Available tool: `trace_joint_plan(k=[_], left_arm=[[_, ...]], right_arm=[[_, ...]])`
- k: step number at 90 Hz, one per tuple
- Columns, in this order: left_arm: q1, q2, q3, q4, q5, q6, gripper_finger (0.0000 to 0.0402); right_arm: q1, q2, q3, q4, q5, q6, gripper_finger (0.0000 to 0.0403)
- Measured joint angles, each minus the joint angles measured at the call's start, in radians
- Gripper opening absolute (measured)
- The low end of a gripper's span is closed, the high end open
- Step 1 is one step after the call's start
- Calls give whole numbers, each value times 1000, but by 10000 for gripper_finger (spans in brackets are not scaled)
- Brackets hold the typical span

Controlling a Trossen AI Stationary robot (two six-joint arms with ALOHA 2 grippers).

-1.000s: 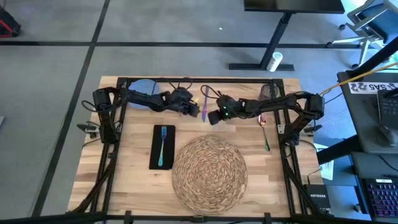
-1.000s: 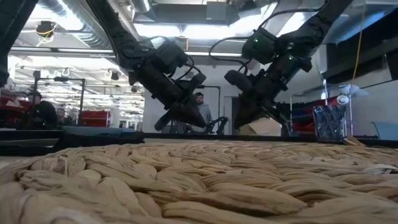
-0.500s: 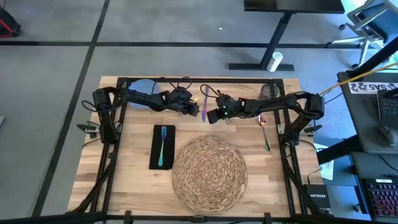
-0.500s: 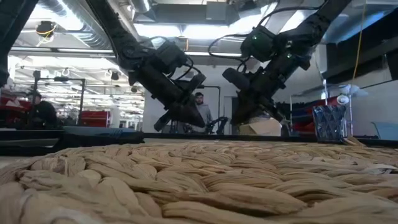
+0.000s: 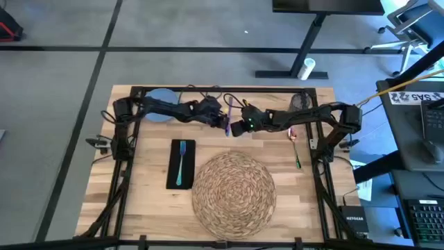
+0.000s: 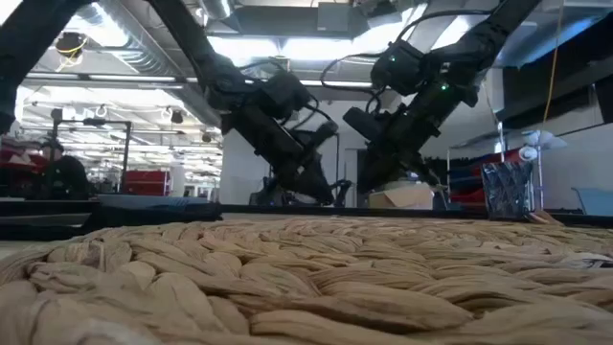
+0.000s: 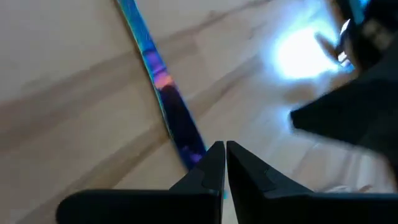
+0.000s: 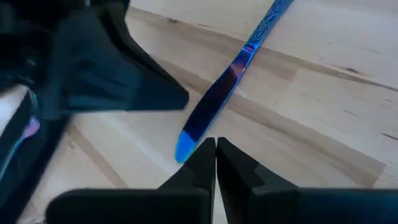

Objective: Set table place
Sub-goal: Put the blue table knife on top of the brown placemat

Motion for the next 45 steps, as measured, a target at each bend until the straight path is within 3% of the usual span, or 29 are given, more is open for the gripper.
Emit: trace_joint_plan(k=[14, 45], left_arm=[[19, 2, 5, -13, -44, 16, 0], [64, 2, 5, -26, -9, 74, 0]], right_arm=[[0, 0, 0, 10, -2, -6, 0], [0, -4, 0, -6, -6, -69, 0]])
